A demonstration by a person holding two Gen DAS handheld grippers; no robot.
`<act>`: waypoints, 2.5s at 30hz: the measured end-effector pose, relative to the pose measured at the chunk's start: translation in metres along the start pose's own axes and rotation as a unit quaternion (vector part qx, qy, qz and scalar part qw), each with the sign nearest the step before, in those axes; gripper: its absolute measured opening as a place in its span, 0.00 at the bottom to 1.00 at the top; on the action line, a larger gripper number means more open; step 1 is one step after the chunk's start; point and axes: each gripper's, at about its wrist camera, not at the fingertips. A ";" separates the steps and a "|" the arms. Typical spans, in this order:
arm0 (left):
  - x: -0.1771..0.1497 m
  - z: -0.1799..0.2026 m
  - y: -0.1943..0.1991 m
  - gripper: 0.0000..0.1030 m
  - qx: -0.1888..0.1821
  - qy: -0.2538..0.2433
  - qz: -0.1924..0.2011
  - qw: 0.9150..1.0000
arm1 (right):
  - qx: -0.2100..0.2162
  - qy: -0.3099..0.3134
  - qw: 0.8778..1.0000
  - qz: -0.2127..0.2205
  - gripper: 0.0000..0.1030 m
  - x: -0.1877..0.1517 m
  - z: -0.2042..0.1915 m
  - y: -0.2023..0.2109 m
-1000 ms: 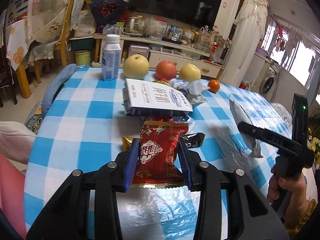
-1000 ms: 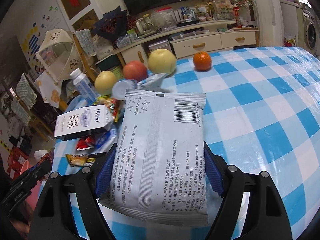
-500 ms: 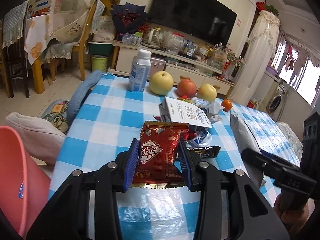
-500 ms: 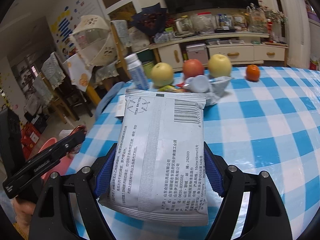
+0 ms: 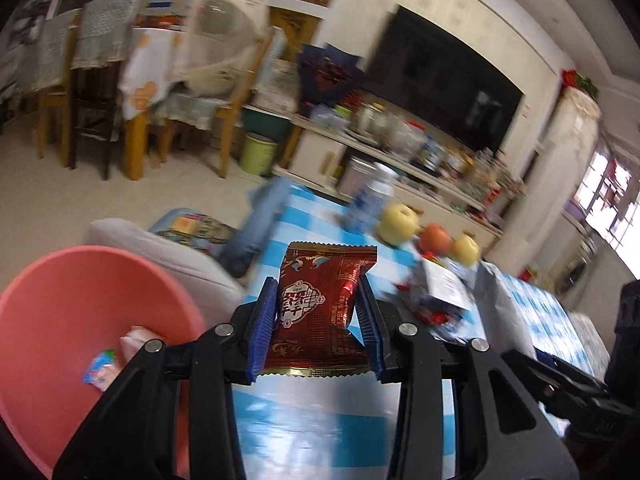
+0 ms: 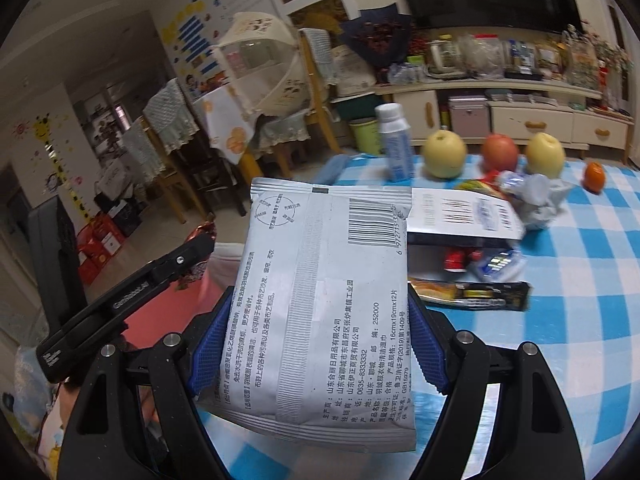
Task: Collect trash
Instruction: 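Carry both items to the pink bucket and open both grippers over it, then return both grippers to the table above the remaining trash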
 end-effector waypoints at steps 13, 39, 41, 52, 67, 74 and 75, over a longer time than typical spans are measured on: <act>0.010 -0.115 0.043 0.40 0.115 0.129 0.041 0.984 | 0.081 0.060 0.994 -0.040 0.77 -0.001 -0.121 -0.073; 0.007 -0.100 0.041 0.90 0.116 0.089 0.092 0.985 | 0.000 0.084 0.996 -0.005 0.90 -0.026 -0.100 -0.061; 0.007 -0.090 0.038 0.90 0.113 0.072 0.088 0.987 | -0.006 0.081 0.997 0.001 0.90 -0.027 -0.090 -0.054; 0.003 -0.040 0.022 0.90 0.130 -0.026 0.058 0.989 | -0.027 0.085 0.996 0.010 0.92 -0.029 -0.051 -0.027; -0.016 0.025 -0.005 0.90 0.081 -0.100 0.035 0.991 | -0.042 0.062 0.996 0.037 0.93 -0.019 0.006 0.010; -0.020 0.047 -0.020 0.90 0.066 -0.100 0.026 0.992 | -0.057 0.047 0.996 0.051 0.93 -0.016 0.041 0.028; -0.020 0.051 -0.022 0.90 0.063 -0.100 0.024 0.993 | -0.061 0.042 0.996 0.054 0.93 -0.015 0.047 0.030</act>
Point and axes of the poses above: each gripper's, at about its wrist camera, not at the fingertips, and y roughly against the way its jaws point, z to its right, x to its top, and after that the axes turned 3 degrees about -y, right-handed
